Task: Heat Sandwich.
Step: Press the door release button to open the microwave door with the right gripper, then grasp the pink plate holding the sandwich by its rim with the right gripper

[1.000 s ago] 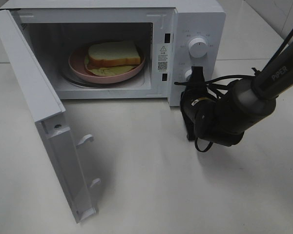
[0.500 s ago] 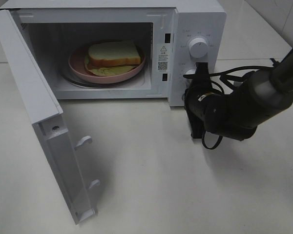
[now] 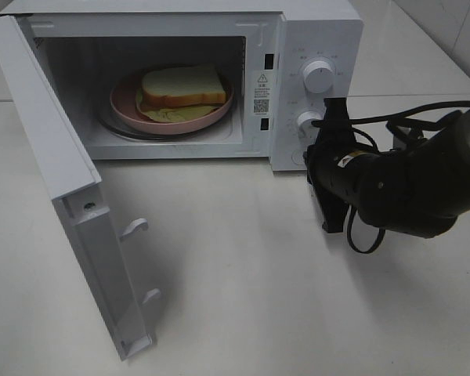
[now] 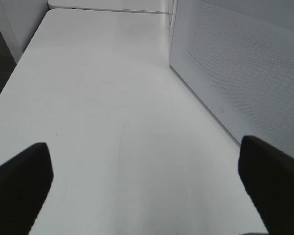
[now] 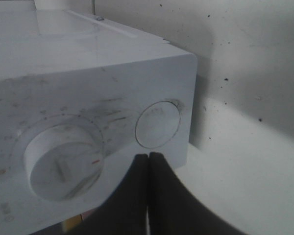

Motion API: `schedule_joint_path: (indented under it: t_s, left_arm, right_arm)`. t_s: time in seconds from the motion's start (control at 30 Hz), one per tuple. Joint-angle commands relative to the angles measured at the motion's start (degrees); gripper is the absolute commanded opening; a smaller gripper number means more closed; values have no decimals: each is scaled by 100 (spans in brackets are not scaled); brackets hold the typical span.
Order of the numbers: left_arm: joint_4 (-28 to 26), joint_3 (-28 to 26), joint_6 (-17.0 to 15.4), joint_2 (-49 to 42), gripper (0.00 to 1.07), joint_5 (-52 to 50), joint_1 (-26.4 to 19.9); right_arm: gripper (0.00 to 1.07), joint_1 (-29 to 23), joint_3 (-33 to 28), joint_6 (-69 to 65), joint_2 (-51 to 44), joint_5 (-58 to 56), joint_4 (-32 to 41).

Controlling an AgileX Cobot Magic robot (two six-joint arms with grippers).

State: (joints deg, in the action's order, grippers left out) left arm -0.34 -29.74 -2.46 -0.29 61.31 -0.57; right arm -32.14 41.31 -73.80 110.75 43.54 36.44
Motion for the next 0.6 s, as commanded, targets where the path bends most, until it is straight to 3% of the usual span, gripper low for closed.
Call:
schedule_joint_path:
  t_s: [0.03, 0.33, 0.6]
  left_arm:
    - [-46, 6, 11, -92, 98, 6, -11]
    - [-46, 6, 11, -92, 98, 6, -11]
    - [-46, 6, 11, -92, 98, 6, -11]
  right_arm:
    - [1, -17, -109, 332, -286, -350, -46]
    - [5, -17, -195, 1776, -1066, -1719, -46]
    - [7, 17, -178, 3965, -1684, -3083, -57]
